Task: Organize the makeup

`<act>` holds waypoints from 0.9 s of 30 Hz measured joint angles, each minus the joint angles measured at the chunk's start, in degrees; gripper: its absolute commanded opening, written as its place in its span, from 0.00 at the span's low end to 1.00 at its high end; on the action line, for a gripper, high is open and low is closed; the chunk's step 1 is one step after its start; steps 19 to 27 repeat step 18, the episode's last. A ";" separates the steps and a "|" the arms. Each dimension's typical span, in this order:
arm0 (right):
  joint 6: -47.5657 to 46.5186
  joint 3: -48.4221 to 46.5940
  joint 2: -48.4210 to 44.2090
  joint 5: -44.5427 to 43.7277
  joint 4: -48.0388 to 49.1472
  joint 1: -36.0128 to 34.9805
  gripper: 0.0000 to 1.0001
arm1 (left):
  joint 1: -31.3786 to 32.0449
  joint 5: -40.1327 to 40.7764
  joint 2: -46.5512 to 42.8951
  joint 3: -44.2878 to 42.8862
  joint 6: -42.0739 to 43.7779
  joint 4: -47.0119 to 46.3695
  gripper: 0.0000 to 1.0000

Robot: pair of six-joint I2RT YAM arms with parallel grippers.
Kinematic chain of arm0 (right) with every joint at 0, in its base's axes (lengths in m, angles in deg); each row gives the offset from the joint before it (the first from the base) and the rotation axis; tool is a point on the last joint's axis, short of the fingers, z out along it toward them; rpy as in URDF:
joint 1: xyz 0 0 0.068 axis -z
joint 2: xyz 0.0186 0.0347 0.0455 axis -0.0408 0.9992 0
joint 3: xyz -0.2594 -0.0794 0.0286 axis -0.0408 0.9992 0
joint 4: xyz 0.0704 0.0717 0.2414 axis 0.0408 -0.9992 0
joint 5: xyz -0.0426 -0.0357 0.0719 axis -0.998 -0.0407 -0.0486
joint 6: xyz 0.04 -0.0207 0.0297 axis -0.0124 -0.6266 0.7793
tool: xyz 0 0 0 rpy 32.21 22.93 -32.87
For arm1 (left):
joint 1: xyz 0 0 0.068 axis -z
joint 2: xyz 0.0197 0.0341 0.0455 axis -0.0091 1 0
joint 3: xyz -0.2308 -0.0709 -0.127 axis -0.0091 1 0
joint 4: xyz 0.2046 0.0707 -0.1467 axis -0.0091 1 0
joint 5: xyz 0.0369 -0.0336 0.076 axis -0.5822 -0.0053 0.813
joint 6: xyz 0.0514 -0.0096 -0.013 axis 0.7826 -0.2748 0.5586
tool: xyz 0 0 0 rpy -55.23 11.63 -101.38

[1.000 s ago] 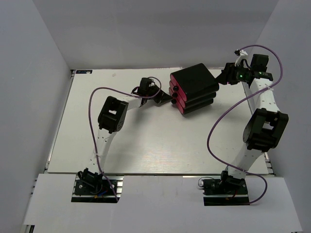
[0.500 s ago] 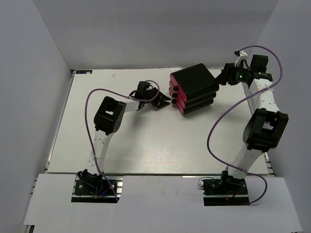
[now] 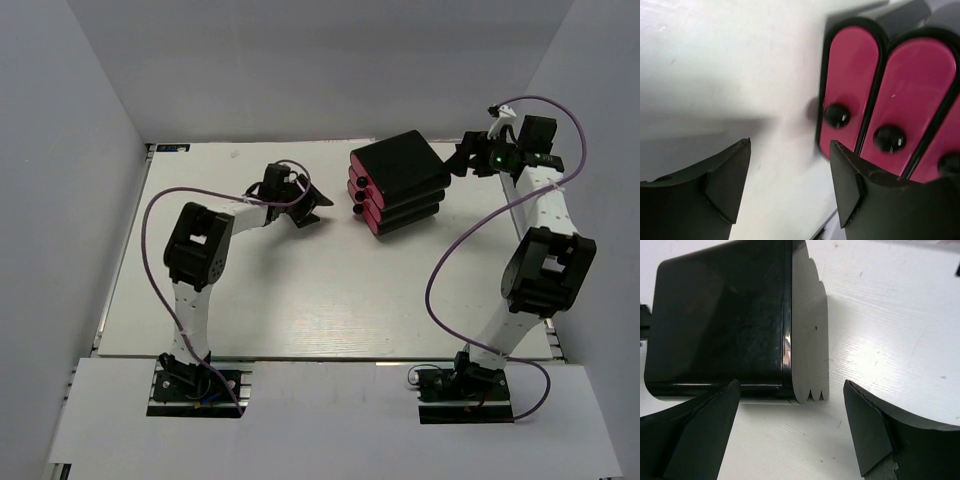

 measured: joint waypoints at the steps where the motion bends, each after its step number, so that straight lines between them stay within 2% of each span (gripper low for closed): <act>1: -0.33 0.04 -0.63 -0.02 0.13 0.17 0.89 | -0.24 0.07 -1.81 1.03 1.66 1.20 0.79; 6: -0.50 0.72 -5.01 -2.97 -0.13 0.66 0.89 | -1.42 0.68 -15.17 7.58 12.28 6.93 0.83; 13: -0.42 -2.14 -6.23 -8.02 -6.97 0.85 0.89 | -1.55 2.91 -42.21 20.65 25.18 10.36 0.91; 18: -2.25 4.85 -12.31 -7.37 -5.49 0.87 0.89 | -1.53 6.34 -57.99 28.06 29.99 11.61 0.98; 27: -2.25 4.85 -12.31 -7.37 -5.49 0.87 0.89 | -1.53 6.34 -57.99 28.06 29.99 11.61 0.98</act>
